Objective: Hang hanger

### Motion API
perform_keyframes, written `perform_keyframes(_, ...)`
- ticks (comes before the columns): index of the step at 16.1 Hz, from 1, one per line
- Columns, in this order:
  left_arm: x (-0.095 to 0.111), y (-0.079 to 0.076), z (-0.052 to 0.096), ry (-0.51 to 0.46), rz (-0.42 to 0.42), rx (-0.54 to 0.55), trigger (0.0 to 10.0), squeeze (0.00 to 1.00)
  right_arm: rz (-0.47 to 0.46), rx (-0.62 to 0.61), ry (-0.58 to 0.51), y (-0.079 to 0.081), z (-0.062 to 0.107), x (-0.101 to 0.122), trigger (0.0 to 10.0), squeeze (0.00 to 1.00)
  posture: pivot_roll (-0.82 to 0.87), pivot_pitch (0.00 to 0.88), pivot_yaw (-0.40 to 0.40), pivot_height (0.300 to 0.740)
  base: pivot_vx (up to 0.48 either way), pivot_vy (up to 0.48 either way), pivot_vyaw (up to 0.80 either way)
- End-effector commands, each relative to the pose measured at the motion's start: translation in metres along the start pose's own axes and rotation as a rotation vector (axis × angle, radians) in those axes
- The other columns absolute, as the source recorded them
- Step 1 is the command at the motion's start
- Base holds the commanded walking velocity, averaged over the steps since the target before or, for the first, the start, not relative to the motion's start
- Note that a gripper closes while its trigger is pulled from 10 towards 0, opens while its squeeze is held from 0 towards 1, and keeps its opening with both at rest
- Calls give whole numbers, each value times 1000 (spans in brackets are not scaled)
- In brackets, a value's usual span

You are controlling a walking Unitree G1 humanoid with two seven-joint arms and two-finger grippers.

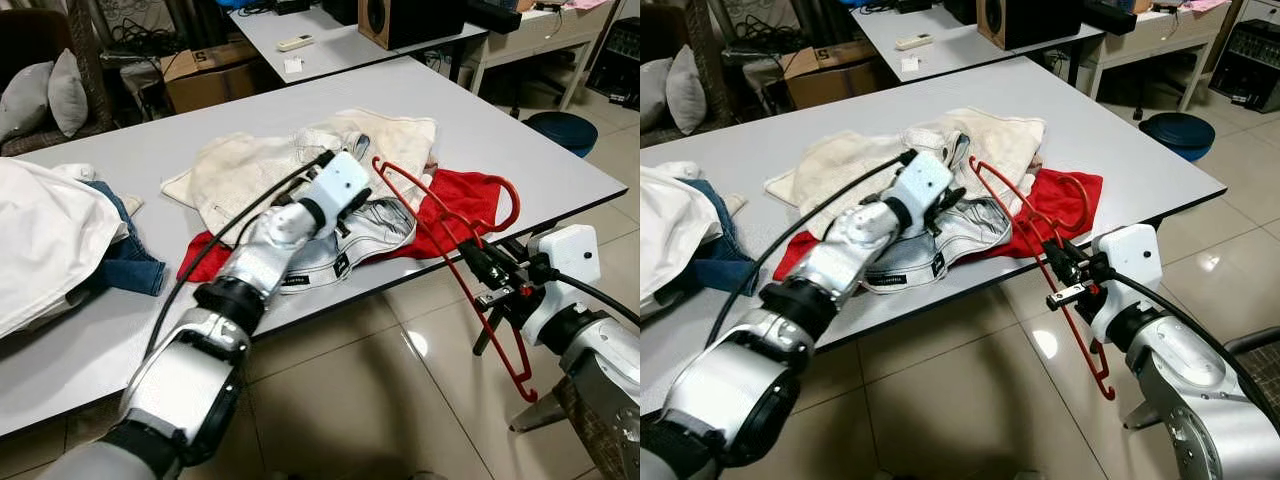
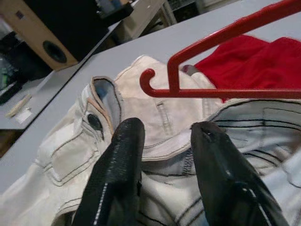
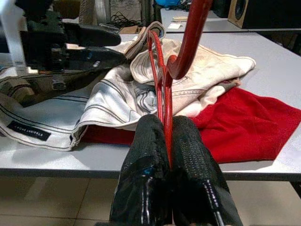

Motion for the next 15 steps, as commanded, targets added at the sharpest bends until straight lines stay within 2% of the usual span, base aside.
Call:
perform_keyframes(1, 1, 3, -2, 11, -26, 28, 10000, 1000, 6, 45, -8, 9, 1, 4, 10000, 0, -251, 32, 118, 740, 0, 0, 0)
perform_keyframes(4, -1, 3, -7, 48, -66, 90, 10000, 1000, 5, 62, -14, 13, 2, 6, 10000, 0, -265, 31, 115, 740, 0, 0, 0)
perform_keyframes(7, -7, 4, -10, 130, -105, 164, 10000, 1000, 9, 78, -13, 16, 4, 8, 10000, 0, -283, 45, 119, 740, 0, 0, 0)
perform_keyframes(8, -11, 12, -9, 163, -103, 215, 10000, 333, 12, 78, -11, 16, 6, 8, 10000, 0, -288, 50, 122, 740, 0, 0, 0)
perform_keyframes(9, -14, 19, -8, 182, -90, 248, 10000, 0, 12, 76, -10, 16, 8, 8, 10000, 0, -289, 52, 124, 740, 0, 0, 0)
perform_keyframes(12, -17, 29, -5, 187, -23, 297, 10000, 0, 11, 70, -7, 16, 11, 7, 10000, 0, -296, 58, 125, 740, 0, 0, 0)
perform_keyframes(13, -18, 35, -3, 190, 8, 329, 10000, 0, 10, 61, -4, 15, 13, 6, 10000, 0, -296, 58, 125, 740, 0, 0, 0)
perform_keyframes(15, -27, 53, 5, 236, 11, 414, 10000, 0, 12, 24, -9, 9, 21, 8, 10000, 0, -303, 63, 126, 740, 0, 0, 0)
Point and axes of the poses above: a point about 5 cm out from each wrist's last joint towards the gripper, its own z axis pointing back from the gripper into the wrist, its own x axis along the axis of the wrist's last joint, y = z × x, the point moved 3 cm from there along -z, pointing out of the wrist towards the gripper, and after that the axes turned 13 degrees about -z, right-handed, at the moved point
